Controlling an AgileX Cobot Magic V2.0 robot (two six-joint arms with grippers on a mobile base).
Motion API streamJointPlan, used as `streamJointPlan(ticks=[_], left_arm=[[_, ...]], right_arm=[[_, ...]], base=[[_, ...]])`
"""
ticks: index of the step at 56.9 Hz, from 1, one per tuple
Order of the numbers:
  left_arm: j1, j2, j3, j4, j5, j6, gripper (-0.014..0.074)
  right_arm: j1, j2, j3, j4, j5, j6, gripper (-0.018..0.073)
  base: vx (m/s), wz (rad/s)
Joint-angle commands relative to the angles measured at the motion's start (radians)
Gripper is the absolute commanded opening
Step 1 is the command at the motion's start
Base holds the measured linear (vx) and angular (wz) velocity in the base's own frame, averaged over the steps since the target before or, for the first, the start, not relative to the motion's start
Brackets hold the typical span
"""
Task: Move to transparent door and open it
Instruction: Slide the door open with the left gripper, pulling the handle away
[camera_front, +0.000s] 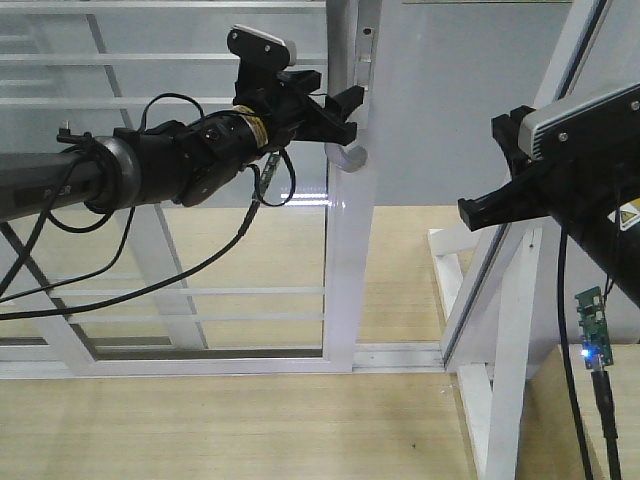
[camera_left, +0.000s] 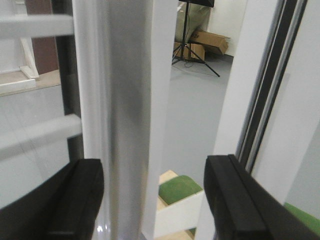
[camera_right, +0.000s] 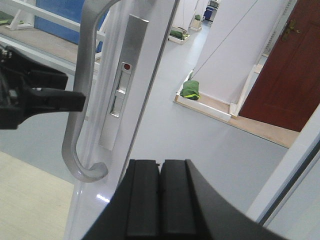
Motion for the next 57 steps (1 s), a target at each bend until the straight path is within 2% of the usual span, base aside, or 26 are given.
streamJointPlan(ticks=[1,11,19,57], left_arm=[[-0.007,-0.050,-0.069,-0.035,-0.034,0.016,0.0535],[-0.007,-0.018,-0.145,-0.040,-0.004,0.020,0.0535],[-0.006,0.001,-0.185,-0.091,0.004,0.023,0.0535],[-0.009,0.061,-0.273,-0.087,0.059,0.027,0.0530]], right_arm=[[-0.005,-0.024,-0.029,-0.013,-0.082,-0.006,-0.0006],[-0.005,-0.024,-0.029,-0.013,-0.081,-0.006,-0.0006],[-0.005,-0.024,-0.029,-0.013,-0.081,-0.006,-0.0006],[-0.005,-0.024,-0.029,-0.013,-0.078,-0.032,-0.0006]], base=[[0.00,0.00],[0.00,0.00],[0.00,0.00],[0.00,0.00]])
